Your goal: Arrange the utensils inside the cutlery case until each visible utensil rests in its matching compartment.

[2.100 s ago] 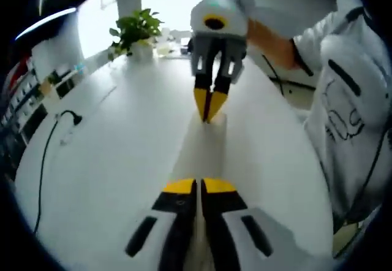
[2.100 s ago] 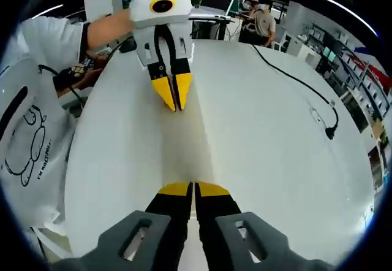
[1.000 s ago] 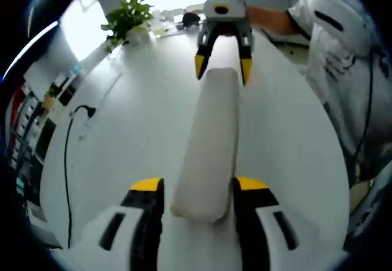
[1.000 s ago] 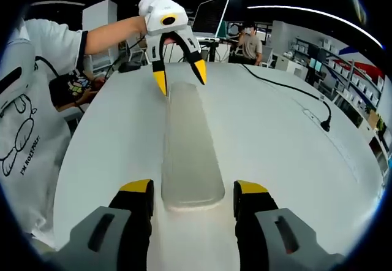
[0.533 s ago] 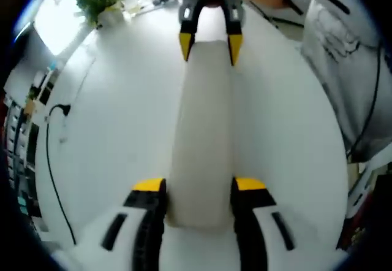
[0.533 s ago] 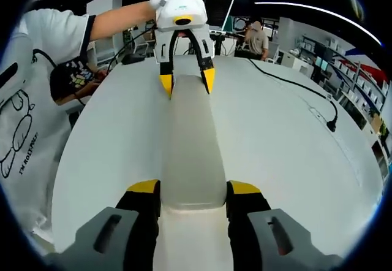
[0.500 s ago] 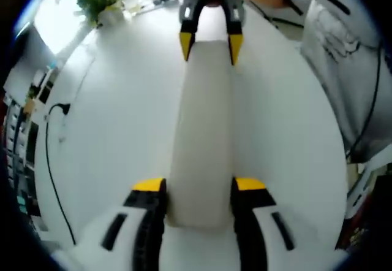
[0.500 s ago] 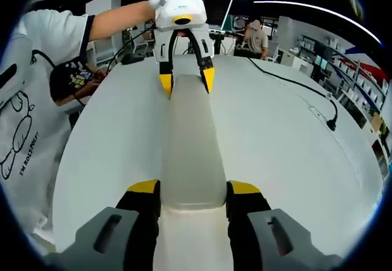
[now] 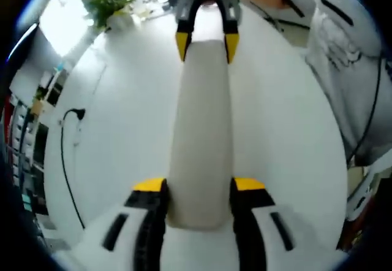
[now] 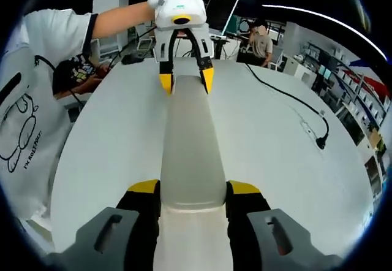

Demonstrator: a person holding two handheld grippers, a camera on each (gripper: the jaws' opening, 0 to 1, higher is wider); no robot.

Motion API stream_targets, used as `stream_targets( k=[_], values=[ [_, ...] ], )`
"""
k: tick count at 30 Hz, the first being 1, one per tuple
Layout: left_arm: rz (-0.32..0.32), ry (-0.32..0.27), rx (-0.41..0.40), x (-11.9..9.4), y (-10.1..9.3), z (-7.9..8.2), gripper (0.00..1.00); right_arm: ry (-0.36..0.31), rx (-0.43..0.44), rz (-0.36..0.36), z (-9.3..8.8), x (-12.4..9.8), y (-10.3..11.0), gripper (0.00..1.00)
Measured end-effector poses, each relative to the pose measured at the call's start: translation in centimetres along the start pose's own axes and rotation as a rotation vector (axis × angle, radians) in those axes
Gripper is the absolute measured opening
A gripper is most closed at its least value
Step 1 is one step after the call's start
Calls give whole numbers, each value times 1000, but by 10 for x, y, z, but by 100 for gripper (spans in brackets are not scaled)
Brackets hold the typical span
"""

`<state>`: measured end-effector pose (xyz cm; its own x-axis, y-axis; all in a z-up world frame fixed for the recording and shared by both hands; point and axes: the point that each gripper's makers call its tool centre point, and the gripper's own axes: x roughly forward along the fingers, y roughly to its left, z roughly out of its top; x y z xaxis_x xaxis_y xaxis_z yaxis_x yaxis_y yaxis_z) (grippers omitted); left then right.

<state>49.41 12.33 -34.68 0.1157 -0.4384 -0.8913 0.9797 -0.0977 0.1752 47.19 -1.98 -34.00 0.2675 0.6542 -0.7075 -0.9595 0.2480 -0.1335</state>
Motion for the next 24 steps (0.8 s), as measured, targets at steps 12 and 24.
stream_targets(
  k=[12, 24],
  values=[
    [61, -32, -31, -2, 40, 3, 43, 74, -44, 9, -10, 11, -43, 43],
    [42, -32, -78, 15, 66, -5, 43, 122, -62, 33, -22, 25, -75, 42]
  ],
)
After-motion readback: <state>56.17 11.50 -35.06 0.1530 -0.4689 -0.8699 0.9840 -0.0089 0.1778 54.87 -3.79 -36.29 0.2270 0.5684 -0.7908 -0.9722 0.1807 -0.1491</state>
